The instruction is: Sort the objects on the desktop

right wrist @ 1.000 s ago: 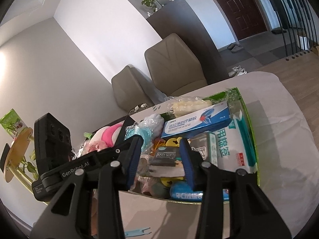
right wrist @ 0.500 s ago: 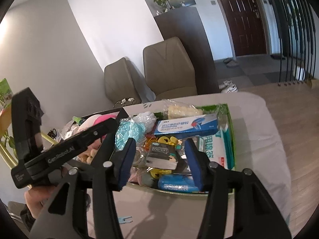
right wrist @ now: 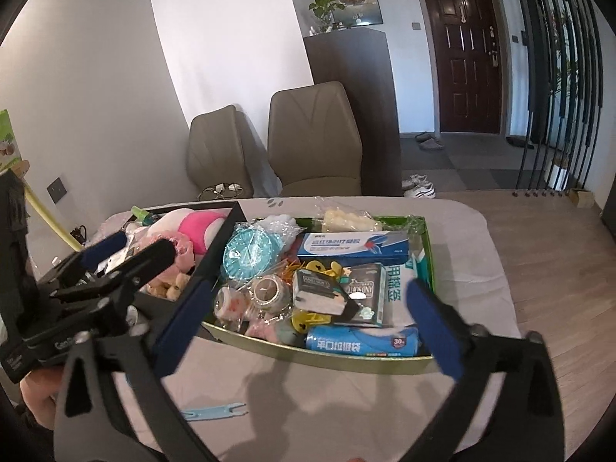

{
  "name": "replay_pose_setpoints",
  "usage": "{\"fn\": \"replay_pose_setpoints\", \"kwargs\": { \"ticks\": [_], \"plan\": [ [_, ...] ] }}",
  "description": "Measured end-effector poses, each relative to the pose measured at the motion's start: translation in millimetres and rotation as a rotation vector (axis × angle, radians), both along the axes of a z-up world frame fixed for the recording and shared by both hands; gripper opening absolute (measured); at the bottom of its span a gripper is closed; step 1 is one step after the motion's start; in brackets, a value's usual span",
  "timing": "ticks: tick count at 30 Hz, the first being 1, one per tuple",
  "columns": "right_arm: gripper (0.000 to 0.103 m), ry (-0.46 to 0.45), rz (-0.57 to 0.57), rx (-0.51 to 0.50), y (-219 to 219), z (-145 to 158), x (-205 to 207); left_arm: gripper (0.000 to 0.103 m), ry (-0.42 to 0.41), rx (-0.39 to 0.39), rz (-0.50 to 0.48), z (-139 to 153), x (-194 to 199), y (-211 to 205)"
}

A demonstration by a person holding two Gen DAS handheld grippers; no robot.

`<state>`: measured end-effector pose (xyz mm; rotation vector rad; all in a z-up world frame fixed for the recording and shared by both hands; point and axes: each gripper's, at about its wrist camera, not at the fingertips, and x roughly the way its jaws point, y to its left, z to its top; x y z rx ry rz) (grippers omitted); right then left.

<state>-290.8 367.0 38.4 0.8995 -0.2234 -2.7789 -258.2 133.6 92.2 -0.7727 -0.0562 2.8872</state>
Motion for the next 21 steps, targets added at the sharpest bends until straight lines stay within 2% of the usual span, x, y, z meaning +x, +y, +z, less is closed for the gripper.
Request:
{"fn": "replay_pose_setpoints", "kwargs": {
  "ticks": [6, 21],
  "plan": [
    [0.103, -0.031, -0.034, 0.028, -3.5, -2.8, -1.3, 0.102, -0.022, 0.017, -0.004, -2.9, 0.1, -9.0],
    [0.103, -0.054, -0.033, 0.049, -7.7, -6.4, -5.4, 0.102, -0.027, 0.011, -0.015, -2.5, 2.9, -2.5]
  ]
}}
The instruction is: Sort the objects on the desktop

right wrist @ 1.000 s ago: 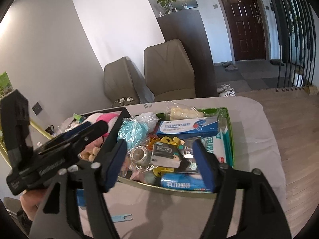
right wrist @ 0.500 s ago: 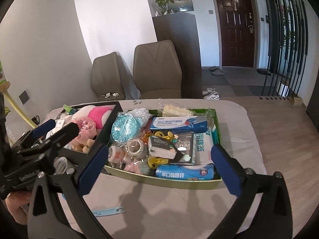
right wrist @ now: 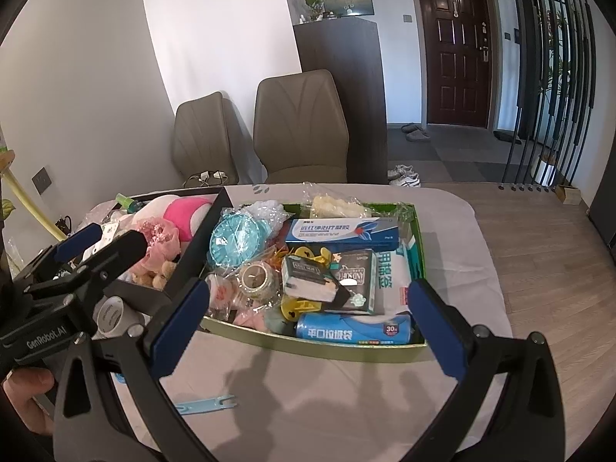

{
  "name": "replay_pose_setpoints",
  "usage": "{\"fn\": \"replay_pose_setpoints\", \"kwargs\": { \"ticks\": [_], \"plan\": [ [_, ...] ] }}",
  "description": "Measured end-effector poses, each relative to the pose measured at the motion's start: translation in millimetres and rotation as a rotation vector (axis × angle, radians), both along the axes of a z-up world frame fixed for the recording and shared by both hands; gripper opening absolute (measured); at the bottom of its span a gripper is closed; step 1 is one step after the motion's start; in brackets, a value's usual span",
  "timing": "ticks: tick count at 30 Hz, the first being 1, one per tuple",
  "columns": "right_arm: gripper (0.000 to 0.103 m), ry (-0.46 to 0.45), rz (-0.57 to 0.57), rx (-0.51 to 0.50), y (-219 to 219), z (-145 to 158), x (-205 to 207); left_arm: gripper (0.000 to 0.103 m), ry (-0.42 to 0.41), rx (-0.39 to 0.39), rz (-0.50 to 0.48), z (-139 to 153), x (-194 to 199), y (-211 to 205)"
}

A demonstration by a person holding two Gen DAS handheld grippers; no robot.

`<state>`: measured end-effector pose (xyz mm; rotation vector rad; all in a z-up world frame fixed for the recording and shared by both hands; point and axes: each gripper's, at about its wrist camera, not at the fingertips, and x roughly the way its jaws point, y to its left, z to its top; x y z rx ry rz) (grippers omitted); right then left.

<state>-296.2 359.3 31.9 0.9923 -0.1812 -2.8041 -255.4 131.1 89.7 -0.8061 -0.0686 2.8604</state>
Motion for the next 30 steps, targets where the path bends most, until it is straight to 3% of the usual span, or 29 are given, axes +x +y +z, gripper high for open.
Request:
{"fn": "replay_pose_setpoints", "kwargs": {
  "ticks": [30],
  "plan": [
    [0.103, -0.021, -0.003, 0.021, 2.3, -1.8, -0.5, 0.102, -0.021, -0.014, 0.001, -6.7, -5.9, 1.5]
  ]
}}
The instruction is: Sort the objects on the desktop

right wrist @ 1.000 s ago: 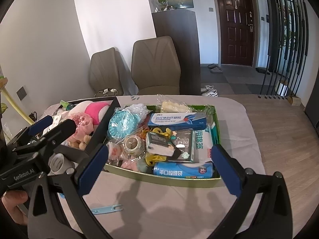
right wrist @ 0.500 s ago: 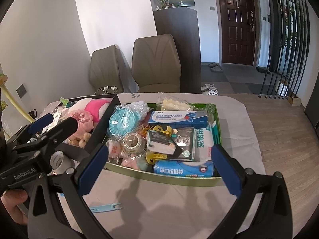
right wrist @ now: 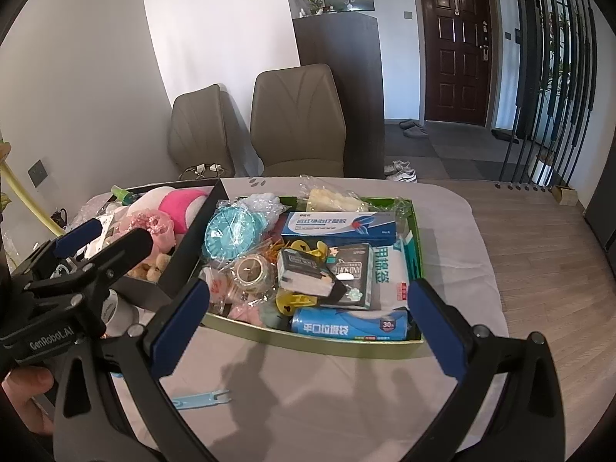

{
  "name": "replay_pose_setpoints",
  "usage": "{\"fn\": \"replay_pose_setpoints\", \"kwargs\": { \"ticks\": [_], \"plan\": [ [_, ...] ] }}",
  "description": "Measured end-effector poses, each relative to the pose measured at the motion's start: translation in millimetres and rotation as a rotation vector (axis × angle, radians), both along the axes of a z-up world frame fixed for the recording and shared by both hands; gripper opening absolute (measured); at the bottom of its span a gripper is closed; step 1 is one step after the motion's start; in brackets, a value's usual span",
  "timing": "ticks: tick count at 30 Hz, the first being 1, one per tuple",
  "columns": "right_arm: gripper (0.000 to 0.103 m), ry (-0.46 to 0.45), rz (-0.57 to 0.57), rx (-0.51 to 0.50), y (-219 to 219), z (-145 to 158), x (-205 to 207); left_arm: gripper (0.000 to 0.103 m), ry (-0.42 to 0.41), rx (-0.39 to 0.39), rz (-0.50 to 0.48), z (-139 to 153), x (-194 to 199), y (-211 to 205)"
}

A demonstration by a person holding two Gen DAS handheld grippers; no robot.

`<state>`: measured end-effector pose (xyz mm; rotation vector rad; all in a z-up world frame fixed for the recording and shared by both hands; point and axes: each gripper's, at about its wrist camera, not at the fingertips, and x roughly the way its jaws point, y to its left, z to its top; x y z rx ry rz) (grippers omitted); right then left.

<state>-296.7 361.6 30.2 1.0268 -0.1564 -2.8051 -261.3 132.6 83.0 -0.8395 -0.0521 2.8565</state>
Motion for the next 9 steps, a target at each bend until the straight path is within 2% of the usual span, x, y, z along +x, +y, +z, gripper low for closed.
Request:
{"fn": "replay_pose_setpoints", "kwargs": {
  "ticks": [9],
  "plan": [
    [0.103, -0.004, 0.003, 0.0, 0.2, -1.3, -1.4, 0.102, -0.004, -0.004, 0.001, -0.9, -0.4, 1.4]
  ]
}}
